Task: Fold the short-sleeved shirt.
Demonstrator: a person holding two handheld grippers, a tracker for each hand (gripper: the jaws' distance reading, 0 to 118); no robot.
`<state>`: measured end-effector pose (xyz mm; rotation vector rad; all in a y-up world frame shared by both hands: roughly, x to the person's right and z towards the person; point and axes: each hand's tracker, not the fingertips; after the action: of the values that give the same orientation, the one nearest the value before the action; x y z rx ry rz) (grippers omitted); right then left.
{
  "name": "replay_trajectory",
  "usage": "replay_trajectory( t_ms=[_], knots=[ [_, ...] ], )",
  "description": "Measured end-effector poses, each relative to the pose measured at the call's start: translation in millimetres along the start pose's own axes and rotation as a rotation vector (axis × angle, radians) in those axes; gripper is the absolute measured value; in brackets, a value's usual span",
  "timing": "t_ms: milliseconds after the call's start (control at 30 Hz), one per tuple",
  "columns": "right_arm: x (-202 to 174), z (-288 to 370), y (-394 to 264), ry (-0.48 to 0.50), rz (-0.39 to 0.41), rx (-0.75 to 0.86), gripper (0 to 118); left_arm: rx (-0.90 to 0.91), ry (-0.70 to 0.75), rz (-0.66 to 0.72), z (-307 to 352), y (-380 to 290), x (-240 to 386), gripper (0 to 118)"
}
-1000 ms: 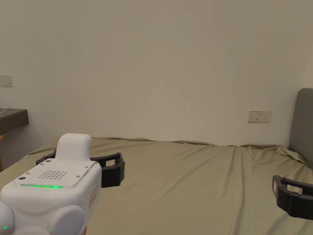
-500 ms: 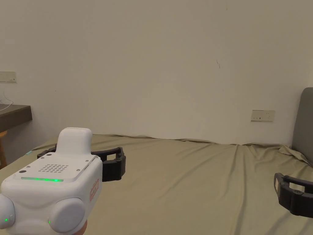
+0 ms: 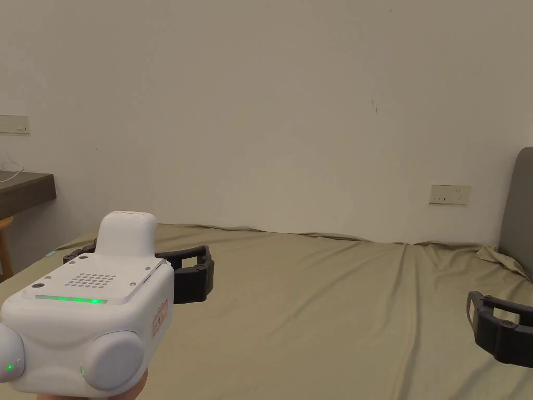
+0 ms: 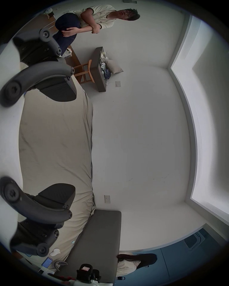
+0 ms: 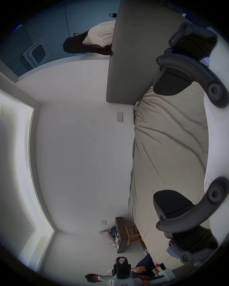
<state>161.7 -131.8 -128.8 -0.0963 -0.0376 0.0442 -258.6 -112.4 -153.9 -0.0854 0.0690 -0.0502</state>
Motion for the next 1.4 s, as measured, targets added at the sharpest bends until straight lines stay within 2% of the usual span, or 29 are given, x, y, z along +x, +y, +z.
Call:
replay_trajectory(
  t_ms=[633, 700, 800, 867, 933, 967, 1033, 1100, 1167, 1233, 1333, 1400],
  knots=[
    [-4, -1, 5, 0.015, 0.003, 0.004, 118, -0.022, 0.007, -0.011, -4, -3, 0, 113],
    [-4, -2, 4, 0.045, -0.027, 0.000, 118, -0.020, 0.006, -0.005, -4, -3, 0, 113],
    [2, -3, 1, 0.142, -0.139, -0.019, 118, -0.022, 0.009, -0.008, -5, -3, 0, 113],
    [6, -4, 0, 0.158, -0.193, -0.023, 118, -0.024, 0.013, -0.010, -6, -3, 0, 113],
    [7, -4, 0, 0.110, -0.195, -0.006, 118, -0.024, 0.014, -0.008, -6, -3, -1, 113],
    [5, -3, 0, 0.049, -0.183, 0.010, 118, -0.024, 0.013, -0.006, -6, -3, -1, 113],
    [-5, -1, 1, -0.103, -0.099, 0.035, 118, -0.027, 0.013, -0.003, -7, -3, -2, 113],
    [-13, -2, -2, -0.136, -0.003, 0.073, 118, -0.033, 0.011, -0.006, -9, -4, -1, 113],
    [-13, -2, 1, -0.030, -0.015, 0.026, 118, -0.038, 0.010, -0.010, -11, -5, 1, 113],
    [-8, -2, 1, 0.081, -0.084, 0.015, 118, -0.044, 0.008, -0.014, -13, -6, 2, 113],
    [-4, -2, 2, 0.085, -0.182, 0.012, 118, -0.057, 0.000, -0.019, -14, -8, 5, 113],
    [2, -5, 4, 0.145, -0.184, -0.022, 118, -0.061, -0.005, -0.024, -15, -9, 7, 113]
  ],
)
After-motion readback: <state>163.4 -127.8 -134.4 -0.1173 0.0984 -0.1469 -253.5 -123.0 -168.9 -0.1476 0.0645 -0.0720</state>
